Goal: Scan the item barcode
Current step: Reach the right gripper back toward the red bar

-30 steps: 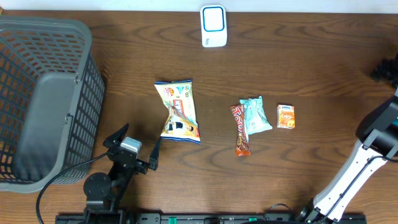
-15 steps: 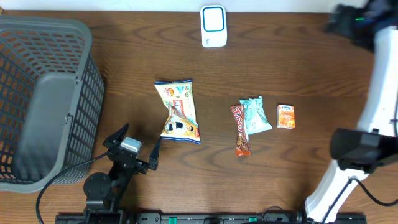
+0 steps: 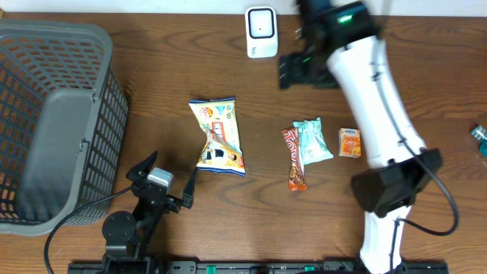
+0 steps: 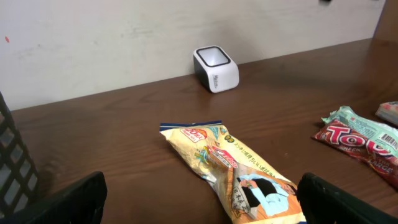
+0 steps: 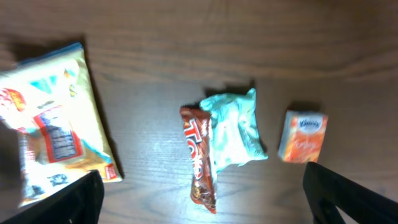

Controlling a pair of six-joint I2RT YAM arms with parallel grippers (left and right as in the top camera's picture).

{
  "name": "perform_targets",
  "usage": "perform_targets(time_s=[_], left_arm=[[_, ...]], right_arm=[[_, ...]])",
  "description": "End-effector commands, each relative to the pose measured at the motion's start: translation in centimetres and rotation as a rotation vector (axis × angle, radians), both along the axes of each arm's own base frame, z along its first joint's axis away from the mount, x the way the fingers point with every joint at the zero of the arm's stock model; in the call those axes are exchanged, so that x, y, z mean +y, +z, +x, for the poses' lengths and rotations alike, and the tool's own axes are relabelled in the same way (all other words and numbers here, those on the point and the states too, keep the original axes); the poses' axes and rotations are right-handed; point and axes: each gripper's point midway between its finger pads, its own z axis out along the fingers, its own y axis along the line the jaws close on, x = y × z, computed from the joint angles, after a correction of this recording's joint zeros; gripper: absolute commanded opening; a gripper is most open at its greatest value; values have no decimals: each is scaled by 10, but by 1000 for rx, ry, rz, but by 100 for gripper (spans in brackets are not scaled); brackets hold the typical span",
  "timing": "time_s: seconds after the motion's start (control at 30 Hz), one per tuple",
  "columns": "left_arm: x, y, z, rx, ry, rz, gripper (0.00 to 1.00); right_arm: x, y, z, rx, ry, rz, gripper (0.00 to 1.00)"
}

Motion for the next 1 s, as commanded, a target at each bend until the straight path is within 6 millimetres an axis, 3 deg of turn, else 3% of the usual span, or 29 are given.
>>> perform_targets(time_s=[0.0, 0.13, 0.27, 0.57, 0.73, 0.8, 0.87, 0.97], left_arm=[[-2, -17, -1, 44, -14, -3, 98], [-2, -17, -1, 44, -14, -3, 98], [-2, -17, -1, 44, -14, -3, 98], [-2, -17, -1, 44, -14, -3, 98], [-2, -17, -1, 44, -14, -3, 98], [-2, -17, -1, 44, -14, -3, 98], [-2, -17, -1, 44, -14, -3, 98], [-2, -17, -1, 44, -14, -3, 98]], right_arm=[[6, -30, -15, -5, -79, -183, 96], [41, -82, -42, 35, -1, -236, 89], [47, -118, -61, 68, -5, -268, 81], [20, -156, -79, 83, 14, -409, 73], [13, -181, -88, 96, 17, -418, 57], [11, -190, -91, 96, 20, -419, 44], [11, -196, -92, 91, 20, -416, 43], [9, -203, -93, 89, 29, -414, 54]])
